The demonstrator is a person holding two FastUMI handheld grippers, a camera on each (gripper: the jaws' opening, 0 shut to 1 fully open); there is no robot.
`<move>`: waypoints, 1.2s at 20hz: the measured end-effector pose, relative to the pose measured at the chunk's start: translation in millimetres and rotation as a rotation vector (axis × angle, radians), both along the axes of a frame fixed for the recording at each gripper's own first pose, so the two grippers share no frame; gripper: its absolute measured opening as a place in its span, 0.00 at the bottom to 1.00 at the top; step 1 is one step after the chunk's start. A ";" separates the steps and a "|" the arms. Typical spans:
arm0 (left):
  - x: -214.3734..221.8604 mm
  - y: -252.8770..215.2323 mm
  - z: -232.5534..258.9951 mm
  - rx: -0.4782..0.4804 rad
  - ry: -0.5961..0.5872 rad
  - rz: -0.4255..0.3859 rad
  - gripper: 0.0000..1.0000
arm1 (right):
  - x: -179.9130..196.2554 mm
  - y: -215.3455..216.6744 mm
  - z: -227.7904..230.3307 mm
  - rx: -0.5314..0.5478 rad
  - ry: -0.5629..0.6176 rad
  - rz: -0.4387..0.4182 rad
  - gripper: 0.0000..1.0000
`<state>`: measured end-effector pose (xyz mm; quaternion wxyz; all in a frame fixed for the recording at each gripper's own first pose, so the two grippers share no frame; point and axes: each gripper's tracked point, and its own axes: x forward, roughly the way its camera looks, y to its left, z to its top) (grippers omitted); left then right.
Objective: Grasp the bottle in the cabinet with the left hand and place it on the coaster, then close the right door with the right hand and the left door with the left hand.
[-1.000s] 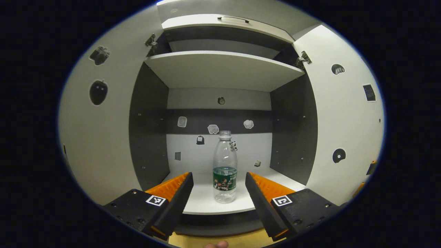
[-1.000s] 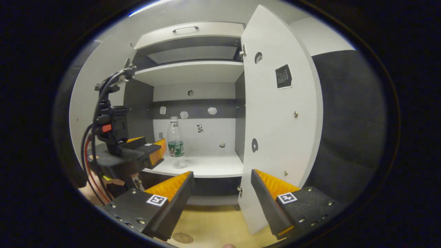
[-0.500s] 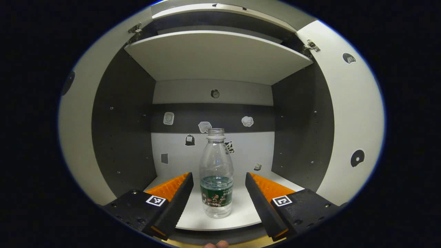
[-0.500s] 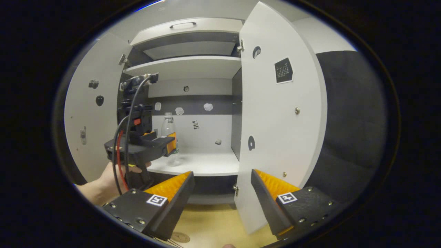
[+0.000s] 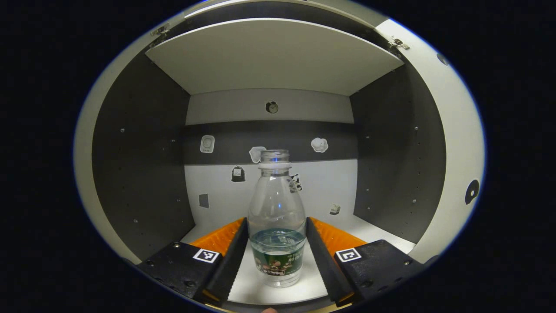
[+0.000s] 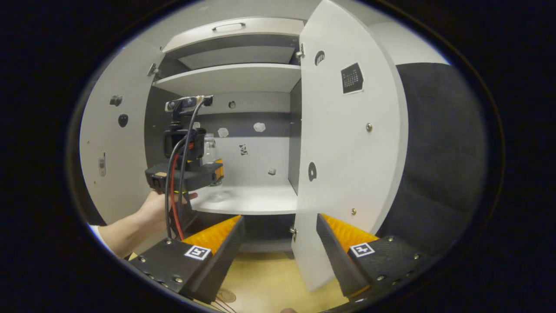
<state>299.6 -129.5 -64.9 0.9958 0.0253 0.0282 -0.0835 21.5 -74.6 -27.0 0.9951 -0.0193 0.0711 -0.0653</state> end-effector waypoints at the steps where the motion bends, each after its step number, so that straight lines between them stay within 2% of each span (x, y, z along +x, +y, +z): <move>1: -3.3 1.9 1.0 -0.004 0.000 0.007 0.82 | -1.3 -1.0 -0.4 0.002 -0.001 0.000 1.00; 4: -22.5 6.1 14.6 -0.025 -0.020 0.010 0.82 | -6.6 -3.3 -0.5 0.004 -0.006 0.004 1.00; 8: -72.3 13.3 38.6 -0.042 -0.084 0.004 0.82 | -17.8 -4.2 -4.8 0.023 -0.004 0.022 1.00; 13: -148.7 15.3 23.8 -0.049 -0.100 0.003 0.81 | -37.1 -7.7 -12.6 0.038 0.005 0.044 1.00; 15: -176.9 15.9 7.0 -0.026 -0.103 0.013 0.81 | -45.1 -11.9 -19.4 0.046 0.019 0.043 1.00; 18: -213.8 11.9 -29.1 -0.009 -0.046 0.010 0.82 | -57.2 -18.2 -29.3 0.058 0.039 0.042 1.00; 20: -237.7 9.4 -61.5 0.001 -0.004 0.011 0.82 | -65.2 -21.9 -37.8 0.064 0.055 0.040 0.97; 24: -277.9 6.2 -144.3 0.023 0.071 0.022 0.82 | -81.3 -28.3 -61.5 0.062 0.114 0.037 1.00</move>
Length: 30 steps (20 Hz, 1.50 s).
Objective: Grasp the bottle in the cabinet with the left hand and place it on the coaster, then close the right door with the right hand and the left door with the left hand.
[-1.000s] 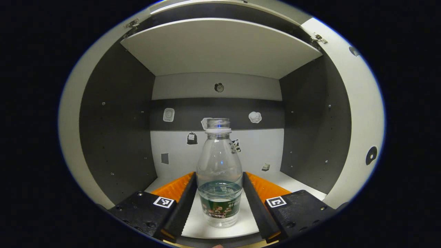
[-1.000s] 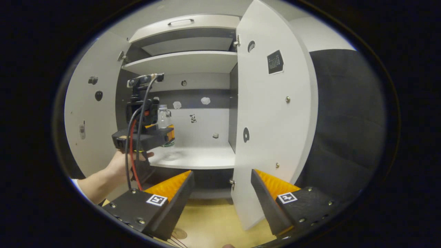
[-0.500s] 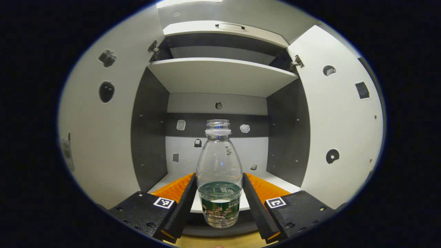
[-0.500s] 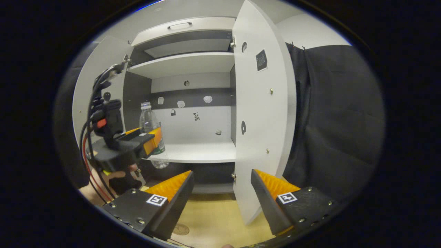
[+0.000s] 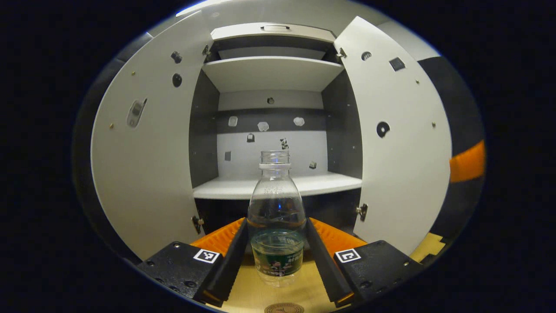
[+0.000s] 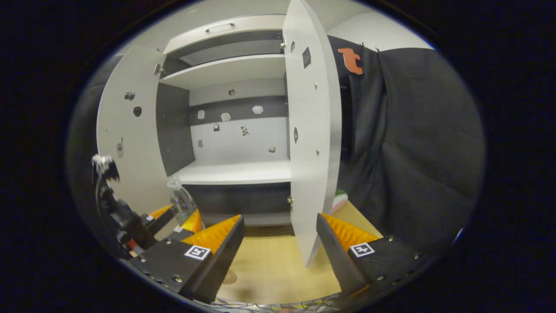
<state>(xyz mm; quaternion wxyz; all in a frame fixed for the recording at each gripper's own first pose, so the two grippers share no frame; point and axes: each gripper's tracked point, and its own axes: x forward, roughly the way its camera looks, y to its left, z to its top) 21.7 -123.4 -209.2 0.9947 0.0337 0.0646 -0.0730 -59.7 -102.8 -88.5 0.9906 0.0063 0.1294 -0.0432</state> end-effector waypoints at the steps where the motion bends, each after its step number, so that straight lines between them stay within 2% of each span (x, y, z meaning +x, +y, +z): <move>1: -10.4 -1.1 -26.4 0.010 0.043 -0.002 0.82 | -3.7 -2.3 -7.2 -0.005 0.017 -0.002 1.00; 6: -43.9 3.0 -112.6 0.037 0.164 0.001 0.82 | -19.5 -10.5 -35.6 -0.024 0.092 -0.013 1.00; 10: -48.8 9.6 -137.6 0.022 0.181 0.020 0.82 | -27.1 -9.9 -51.1 -0.046 0.139 -0.002 0.98; 15: -51.8 16.0 -158.8 -0.024 0.211 0.057 0.82 | -35.4 -4.3 -60.1 -0.061 0.170 0.030 1.00; 21: -61.3 8.5 -158.0 0.040 0.160 0.022 0.83 | -38.9 -0.7 -69.0 -0.039 0.187 0.052 0.98; 30: -72.9 12.1 -145.3 0.067 0.158 0.039 0.85 | -39.8 0.1 -80.4 0.008 0.201 0.072 1.00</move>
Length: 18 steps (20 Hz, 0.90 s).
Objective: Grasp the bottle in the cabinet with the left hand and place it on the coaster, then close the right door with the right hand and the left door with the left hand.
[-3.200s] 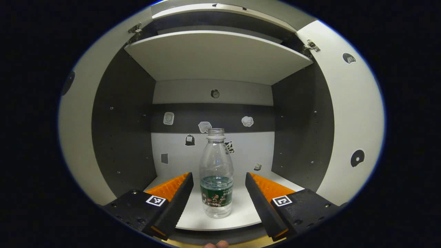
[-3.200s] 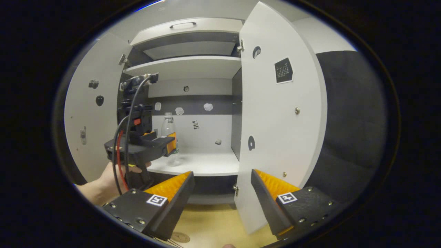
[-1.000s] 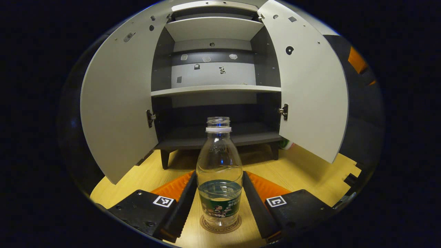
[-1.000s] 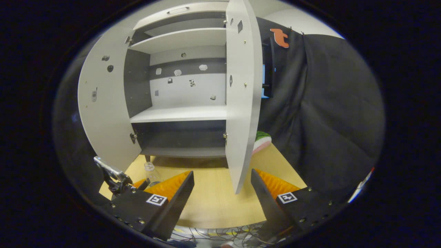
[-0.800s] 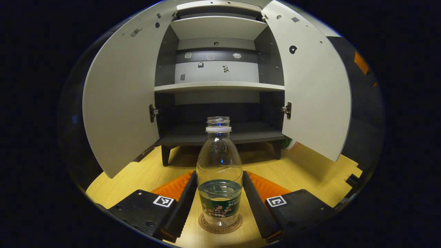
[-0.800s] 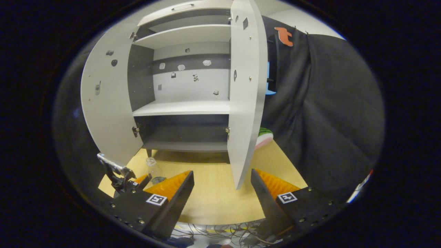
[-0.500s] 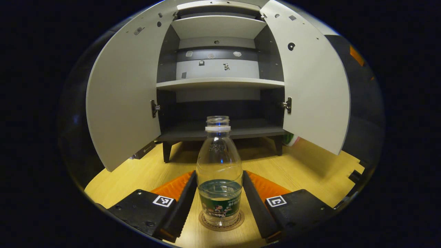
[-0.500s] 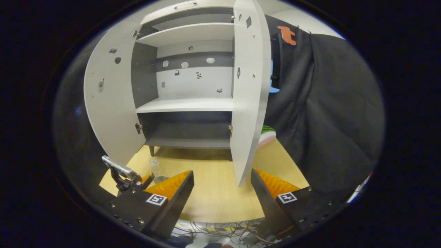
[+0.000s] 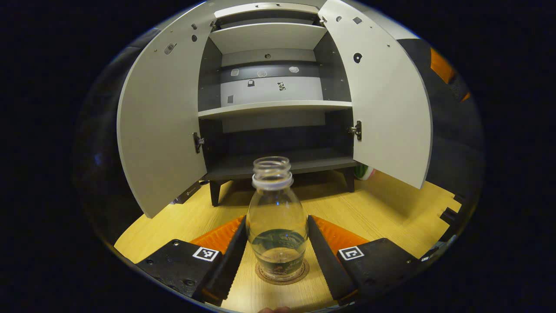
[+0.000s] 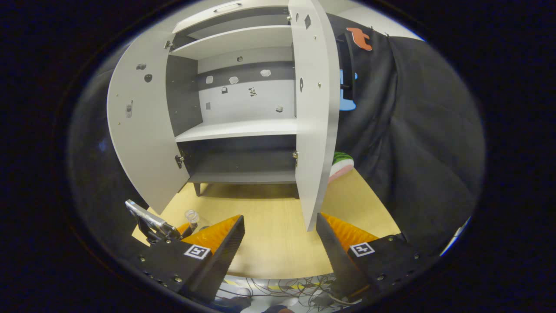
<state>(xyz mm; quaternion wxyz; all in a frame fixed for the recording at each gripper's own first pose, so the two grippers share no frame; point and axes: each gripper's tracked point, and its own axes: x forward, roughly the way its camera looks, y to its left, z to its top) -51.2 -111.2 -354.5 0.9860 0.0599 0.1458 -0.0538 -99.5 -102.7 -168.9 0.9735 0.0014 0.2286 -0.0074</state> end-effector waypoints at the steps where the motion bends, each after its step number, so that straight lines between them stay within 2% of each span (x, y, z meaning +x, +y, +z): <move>1: 1.0 0.7 1.4 0.006 -0.003 0.003 0.87 | 0.4 -0.9 0.0 0.000 -0.001 0.001 1.00; 4: 3.7 1.8 9.6 0.004 -0.007 0.014 0.92 | 1.1 -2.0 4.1 0.010 -0.015 0.006 1.00; 9: 1.8 -0.2 40.0 -0.005 -0.038 0.020 0.91 | 3.5 -10.6 20.8 0.034 -0.061 0.009 1.00; 13: 4.0 -3.6 96.2 0.015 -0.110 0.022 0.91 | 10.3 -35.4 63.0 0.053 -0.152 -0.006 1.00; 18: 7.3 -9.6 174.4 -0.020 -0.200 0.031 0.90 | 27.2 -88.0 123.2 0.078 -0.281 -0.046 1.00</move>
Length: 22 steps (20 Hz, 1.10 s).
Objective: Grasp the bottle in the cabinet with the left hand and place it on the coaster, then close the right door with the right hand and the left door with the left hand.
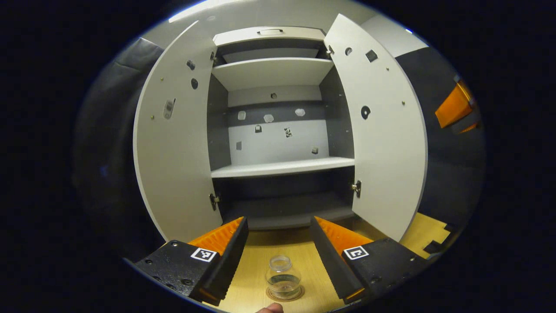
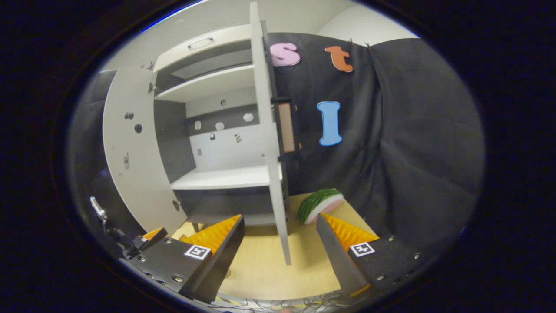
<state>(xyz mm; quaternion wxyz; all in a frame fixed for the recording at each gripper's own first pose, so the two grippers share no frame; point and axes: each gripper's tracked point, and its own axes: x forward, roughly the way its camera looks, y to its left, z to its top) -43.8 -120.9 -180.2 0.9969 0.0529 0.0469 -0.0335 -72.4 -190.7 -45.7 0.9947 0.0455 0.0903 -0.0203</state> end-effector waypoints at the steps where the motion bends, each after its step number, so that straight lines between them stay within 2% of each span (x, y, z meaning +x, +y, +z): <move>1: 0.9 -1.0 12.0 -0.007 -0.009 -0.005 0.91 | 4.7 -10.1 7.9 -0.005 -0.017 -0.006 1.00; 4: 1.6 -1.3 37.3 -0.039 -0.012 -0.013 0.91 | 20.8 -32.9 32.4 -0.021 -0.064 -0.012 0.97; 5: 1.4 1.4 44.4 -0.045 -0.019 -0.006 0.91 | 26.9 -35.9 38.6 -0.020 -0.080 -0.004 1.00; 8: -1.4 15.3 58.5 -0.035 -0.028 0.036 0.91 | 47.2 -42.6 50.2 -0.009 -0.106 0.021 0.98; 9: -2.0 20.0 61.4 -0.031 -0.033 0.049 0.91 | 53.6 -44.8 51.6 -0.004 -0.109 0.029 1.00; 12: -2.7 32.9 66.7 -0.024 -0.032 0.083 0.90 | 69.3 -40.8 52.9 0.016 -0.116 0.067 0.97; 15: -2.1 42.4 66.1 -0.017 -0.015 0.106 0.91 | 78.0 -35.1 45.3 0.010 -0.090 0.103 1.00; 18: -3.2 46.9 67.4 -0.036 -0.014 0.105 0.91 | 79.7 -31.9 48.3 -0.008 -0.101 0.110 0.98; 22: -7.4 48.4 68.6 -0.059 -0.007 0.094 0.91 | 81.7 -11.0 47.3 -0.013 -0.100 0.164 0.98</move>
